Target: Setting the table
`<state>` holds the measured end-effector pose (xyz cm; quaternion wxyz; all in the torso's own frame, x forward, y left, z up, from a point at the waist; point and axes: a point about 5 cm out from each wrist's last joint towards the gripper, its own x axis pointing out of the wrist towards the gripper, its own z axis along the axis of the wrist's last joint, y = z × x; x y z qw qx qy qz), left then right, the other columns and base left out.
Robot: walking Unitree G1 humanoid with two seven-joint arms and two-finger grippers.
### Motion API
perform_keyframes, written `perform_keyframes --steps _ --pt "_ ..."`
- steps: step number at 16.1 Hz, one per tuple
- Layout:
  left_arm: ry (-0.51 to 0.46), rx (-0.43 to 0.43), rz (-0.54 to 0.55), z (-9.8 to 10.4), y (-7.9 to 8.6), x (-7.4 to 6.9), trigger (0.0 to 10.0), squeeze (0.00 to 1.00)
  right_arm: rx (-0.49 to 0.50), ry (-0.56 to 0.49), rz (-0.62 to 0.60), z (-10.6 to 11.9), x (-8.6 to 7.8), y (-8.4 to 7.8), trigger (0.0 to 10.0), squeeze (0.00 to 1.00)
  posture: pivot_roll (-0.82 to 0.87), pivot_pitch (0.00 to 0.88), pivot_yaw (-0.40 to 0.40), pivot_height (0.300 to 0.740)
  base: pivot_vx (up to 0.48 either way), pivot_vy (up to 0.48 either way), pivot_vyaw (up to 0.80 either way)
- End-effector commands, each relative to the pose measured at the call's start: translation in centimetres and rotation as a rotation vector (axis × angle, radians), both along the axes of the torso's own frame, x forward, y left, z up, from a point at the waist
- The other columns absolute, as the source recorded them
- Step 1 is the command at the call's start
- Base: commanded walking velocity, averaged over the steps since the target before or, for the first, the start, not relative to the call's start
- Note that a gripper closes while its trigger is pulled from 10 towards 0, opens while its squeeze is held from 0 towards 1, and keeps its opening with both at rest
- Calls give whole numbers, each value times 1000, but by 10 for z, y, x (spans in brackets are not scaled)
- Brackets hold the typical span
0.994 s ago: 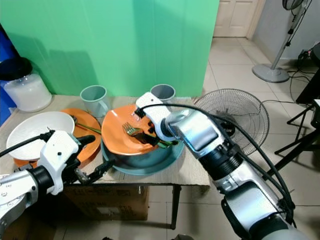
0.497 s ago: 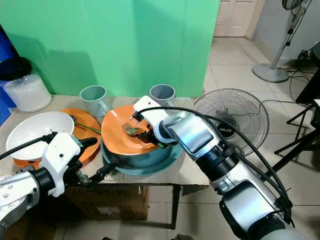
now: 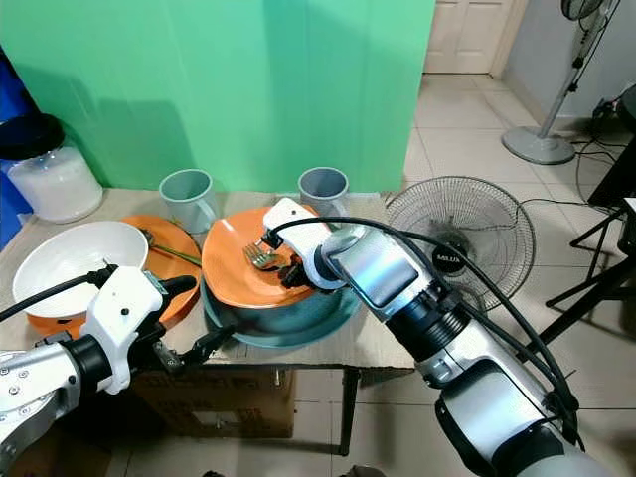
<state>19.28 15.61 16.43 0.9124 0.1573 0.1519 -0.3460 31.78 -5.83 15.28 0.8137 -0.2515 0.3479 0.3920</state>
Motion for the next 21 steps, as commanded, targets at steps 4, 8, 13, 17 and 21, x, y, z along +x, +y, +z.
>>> perform_keyframes --steps 4,8,13,17,21 --pt "-1 10 -3 1 0 -2 10000 0 -2 -20 6 10 3 3 0 0 -110 0 37 740 0 0 0" --pt "-2 11 -7 1 0 -2 10000 0 21 -26 23 15 2 6 0 0 -110 0 40 740 0 0 0" --pt "-5 21 -13 1 2 -3 10000 0 108 -45 36 28 1 10 0 0 -110 0 44 740 0 0 0" --pt "-10 25 -18 1 2 -3 10000 0 160 -52 18 35 1 8 0 0 -112 0 48 740 0 0 0" --pt "-49 18 16 5 4 -1 10000 0 311 -157 -19 46 4 8 0 0 -103 0 45 740 0 0 0"
